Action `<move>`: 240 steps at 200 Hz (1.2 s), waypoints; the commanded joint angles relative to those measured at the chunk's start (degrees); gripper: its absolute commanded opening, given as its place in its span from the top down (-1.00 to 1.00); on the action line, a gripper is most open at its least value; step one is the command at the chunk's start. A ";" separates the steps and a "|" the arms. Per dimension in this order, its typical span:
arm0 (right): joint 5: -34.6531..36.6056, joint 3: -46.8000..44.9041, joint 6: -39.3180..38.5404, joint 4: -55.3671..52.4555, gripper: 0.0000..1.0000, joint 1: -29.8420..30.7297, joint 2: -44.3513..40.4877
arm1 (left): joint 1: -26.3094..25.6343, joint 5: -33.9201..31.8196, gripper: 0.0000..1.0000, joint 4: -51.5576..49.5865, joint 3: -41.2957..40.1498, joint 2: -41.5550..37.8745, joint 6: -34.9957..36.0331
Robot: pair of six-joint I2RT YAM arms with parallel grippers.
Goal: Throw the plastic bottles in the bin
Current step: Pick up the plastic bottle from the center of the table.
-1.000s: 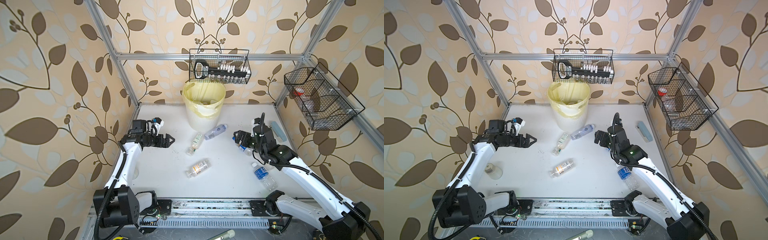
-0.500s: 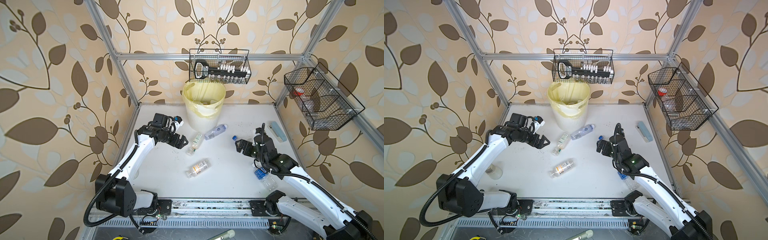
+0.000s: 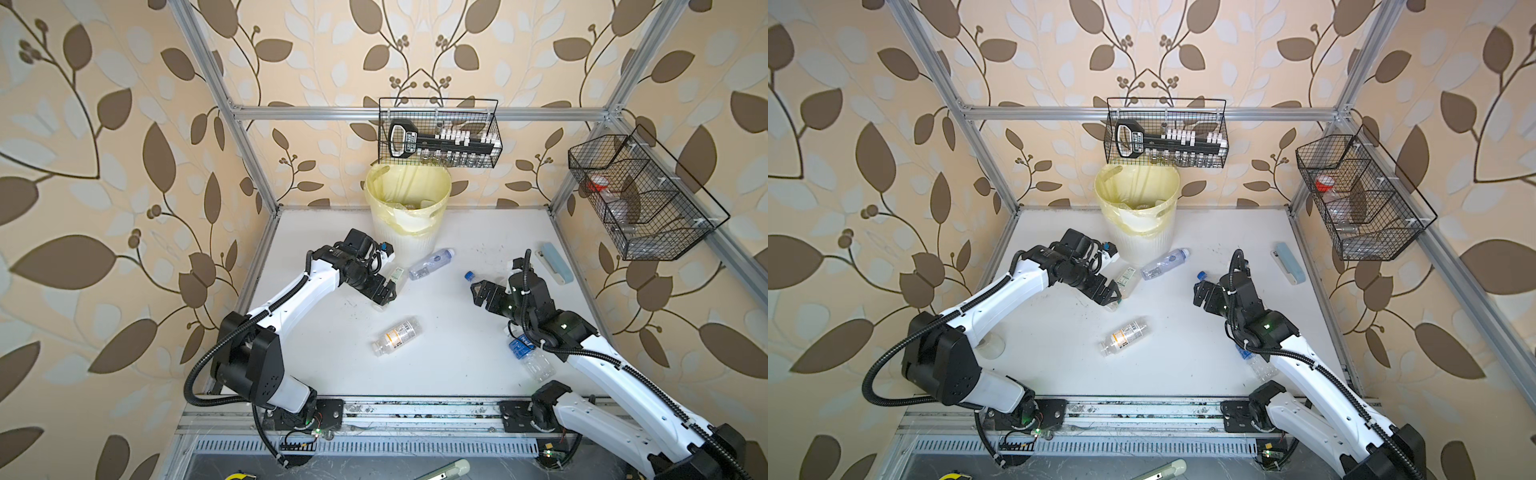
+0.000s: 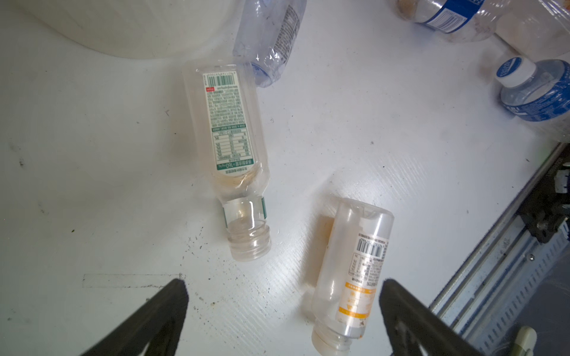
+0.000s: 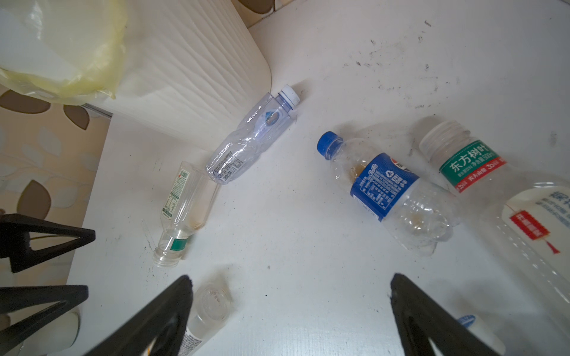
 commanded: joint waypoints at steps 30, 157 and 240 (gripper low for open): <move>0.60 -0.58 0.52 0.71 -1.00 -0.13 0.21 | -1.55 -4.45 -0.98 4.95 2.78 6.19 -4.81; 1.44 -0.67 -0.27 3.06 -1.00 -0.28 4.62 | -1.55 -7.58 -0.97 12.15 4.40 15.44 -8.45; 1.22 -1.90 -0.21 4.37 -1.00 -1.78 5.78 | -1.72 -9.63 -0.76 11.65 6.33 18.83 -8.81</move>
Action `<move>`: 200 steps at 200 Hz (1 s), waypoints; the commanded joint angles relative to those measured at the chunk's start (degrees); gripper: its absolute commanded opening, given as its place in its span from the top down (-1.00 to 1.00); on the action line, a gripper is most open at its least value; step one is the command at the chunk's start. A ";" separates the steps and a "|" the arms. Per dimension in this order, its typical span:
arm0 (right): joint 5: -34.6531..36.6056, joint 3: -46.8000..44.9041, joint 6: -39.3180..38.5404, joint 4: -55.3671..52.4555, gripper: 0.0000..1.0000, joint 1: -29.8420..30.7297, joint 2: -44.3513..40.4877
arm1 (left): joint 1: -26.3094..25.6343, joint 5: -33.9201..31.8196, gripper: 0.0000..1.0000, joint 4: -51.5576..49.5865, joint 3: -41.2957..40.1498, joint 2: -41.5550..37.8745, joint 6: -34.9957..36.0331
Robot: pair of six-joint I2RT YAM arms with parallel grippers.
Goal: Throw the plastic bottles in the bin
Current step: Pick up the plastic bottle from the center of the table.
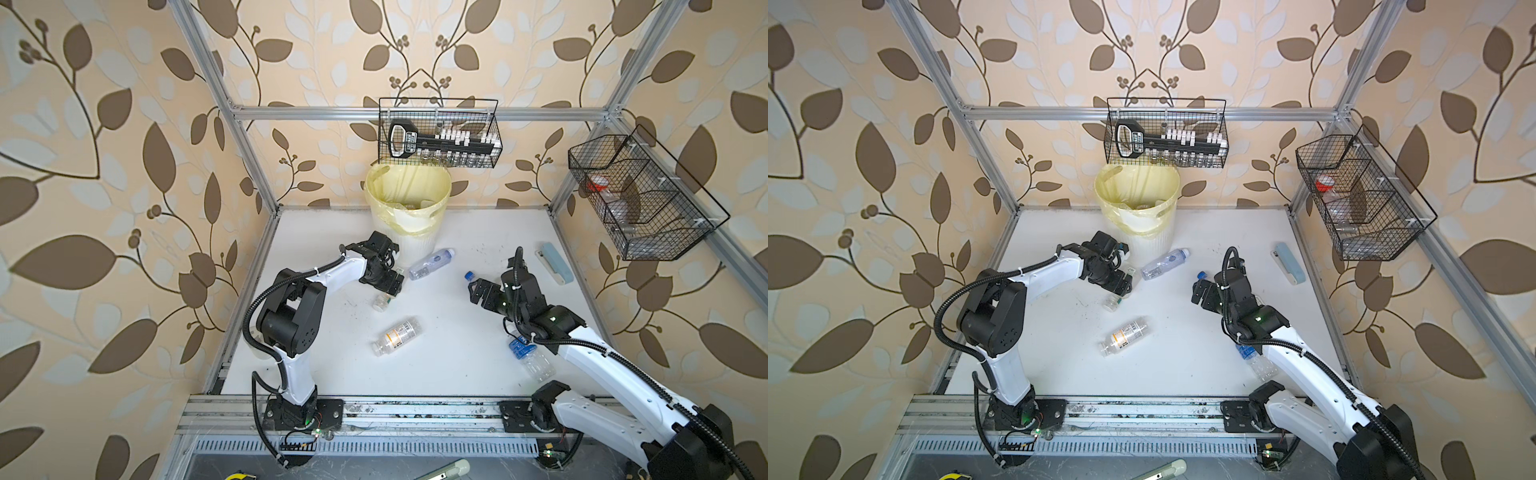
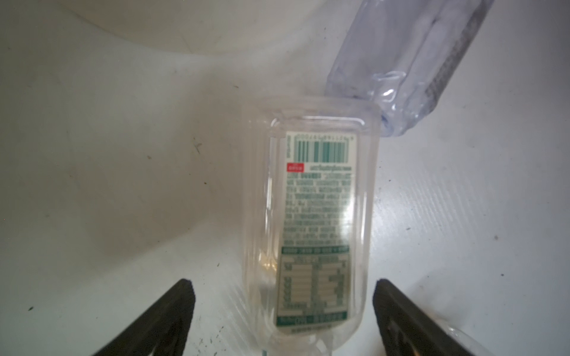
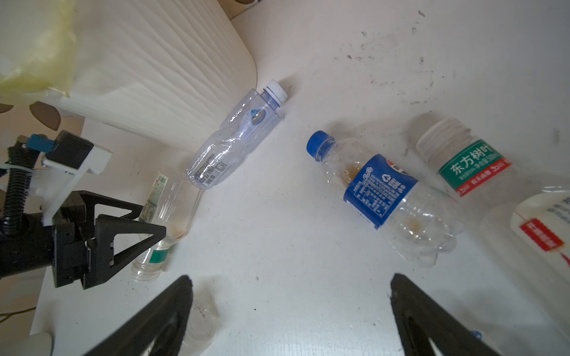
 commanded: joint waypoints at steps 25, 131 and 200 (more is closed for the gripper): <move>-0.31 -1.15 0.12 1.69 -1.00 -0.80 1.14 | -0.75 -0.38 -0.56 0.15 2.59 0.36 0.86; -1.06 -1.46 0.67 1.64 -1.00 -1.07 0.61 | -1.59 -1.68 -0.03 -1.30 2.71 0.32 2.51; -1.48 -1.84 2.17 1.30 -1.00 -1.12 -0.55 | -1.32 -6.10 -0.03 -2.18 -4.97 -11.42 5.39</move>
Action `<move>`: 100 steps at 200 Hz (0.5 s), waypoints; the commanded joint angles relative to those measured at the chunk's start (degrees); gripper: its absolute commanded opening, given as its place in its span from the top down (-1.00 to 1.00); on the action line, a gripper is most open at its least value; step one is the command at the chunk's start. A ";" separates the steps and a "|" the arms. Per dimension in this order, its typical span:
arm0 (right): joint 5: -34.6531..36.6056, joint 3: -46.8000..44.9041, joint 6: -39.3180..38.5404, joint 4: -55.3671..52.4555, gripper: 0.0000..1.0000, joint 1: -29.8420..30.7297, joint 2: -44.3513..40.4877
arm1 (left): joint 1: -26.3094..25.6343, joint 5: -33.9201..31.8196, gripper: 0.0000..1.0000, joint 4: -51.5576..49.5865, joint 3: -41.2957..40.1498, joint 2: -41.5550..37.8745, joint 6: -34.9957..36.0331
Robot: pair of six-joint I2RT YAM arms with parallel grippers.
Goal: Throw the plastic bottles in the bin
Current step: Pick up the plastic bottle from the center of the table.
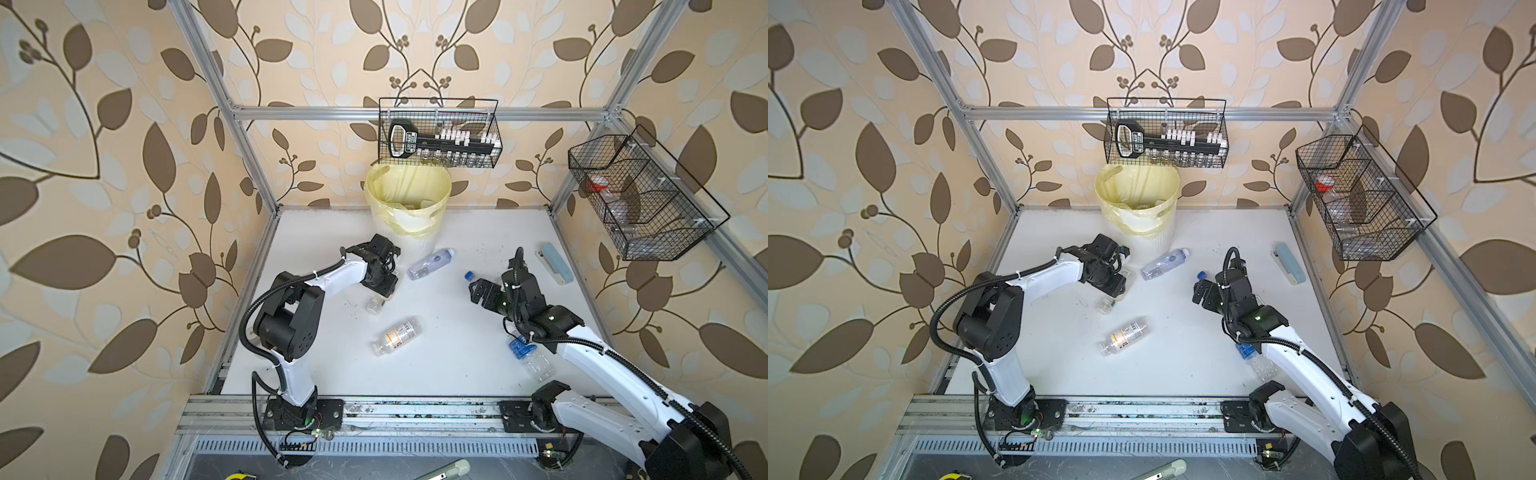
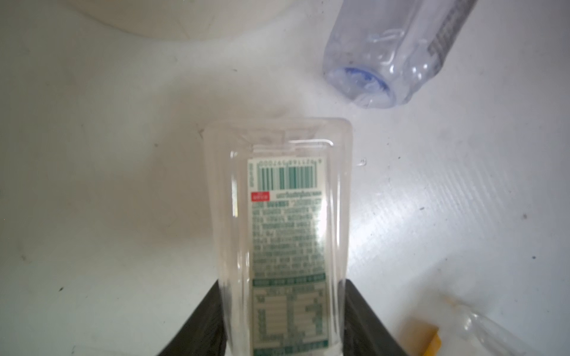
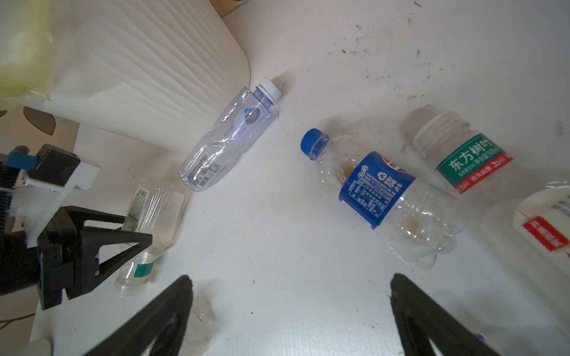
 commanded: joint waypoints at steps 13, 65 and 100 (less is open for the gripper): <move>-0.42 -1.38 1.90 0.19 -1.00 -0.24 -1.12 | 0.19 -2.29 -0.03 -2.36 -1.88 -8.87 1.79; -1.12 -2.61 3.55 0.50 -1.00 -0.20 -1.85 | 2.24 -0.60 -0.03 -6.27 -2.17 -15.32 2.40; -0.86 -2.84 4.02 0.43 -1.00 -0.18 -2.37 | 4.07 -0.78 -0.04 -8.13 -2.16 -18.36 3.33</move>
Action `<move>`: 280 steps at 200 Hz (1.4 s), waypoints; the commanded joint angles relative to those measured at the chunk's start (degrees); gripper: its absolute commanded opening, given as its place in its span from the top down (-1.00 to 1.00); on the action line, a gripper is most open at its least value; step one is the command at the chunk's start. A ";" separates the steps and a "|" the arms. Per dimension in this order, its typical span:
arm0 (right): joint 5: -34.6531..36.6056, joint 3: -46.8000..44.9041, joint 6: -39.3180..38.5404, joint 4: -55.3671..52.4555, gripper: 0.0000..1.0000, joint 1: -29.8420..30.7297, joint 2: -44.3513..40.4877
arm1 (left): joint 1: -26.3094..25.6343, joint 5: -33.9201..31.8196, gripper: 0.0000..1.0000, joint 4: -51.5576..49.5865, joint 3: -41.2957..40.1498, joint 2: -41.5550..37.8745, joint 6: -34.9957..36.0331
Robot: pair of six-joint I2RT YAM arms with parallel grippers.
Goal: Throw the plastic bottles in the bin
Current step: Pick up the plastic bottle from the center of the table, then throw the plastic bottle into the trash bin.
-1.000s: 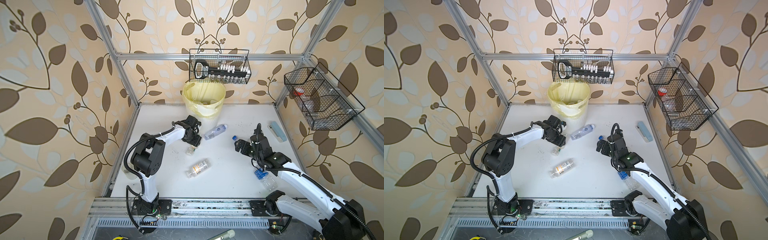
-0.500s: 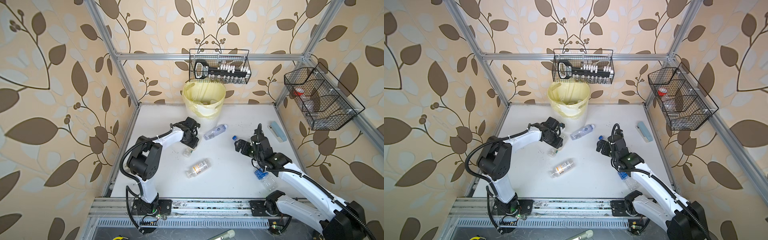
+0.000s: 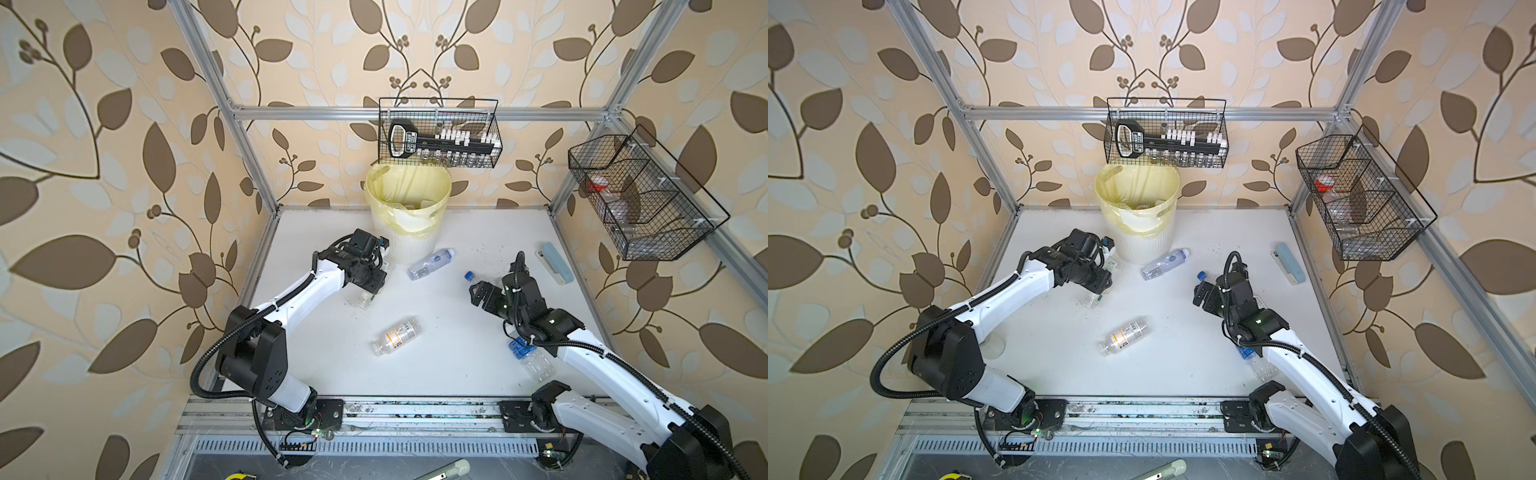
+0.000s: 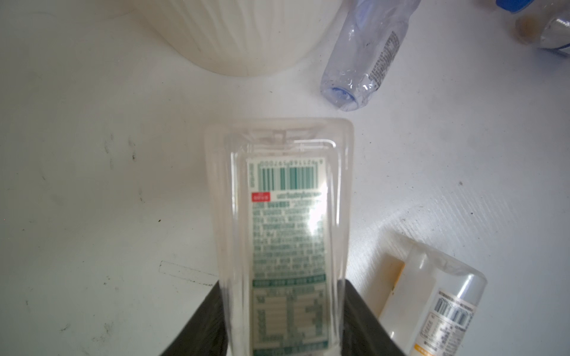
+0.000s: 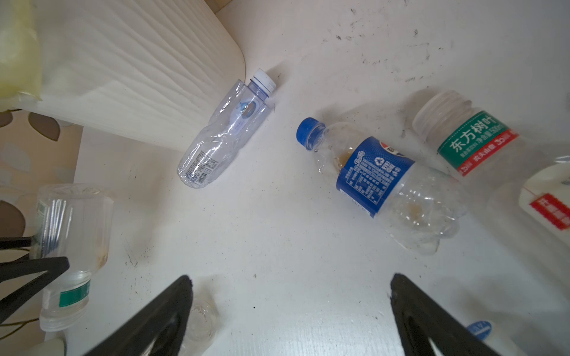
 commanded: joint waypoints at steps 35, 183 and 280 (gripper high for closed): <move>1.07 -0.50 2.29 -0.75 -1.00 -0.10 -1.21 | 4.34 2.73 -0.03 -4.81 0.67 -6.49 1.67; 5.88 1.71 3.70 -0.02 -1.00 6.79 3.34 | 13.54 4.47 -0.02 -12.52 9.43 -12.93 2.00; 6.24 1.25 4.35 0.45 -1.00 7.13 2.54 | 17.51 5.67 -0.02 -11.33 20.81 -13.95 -4.38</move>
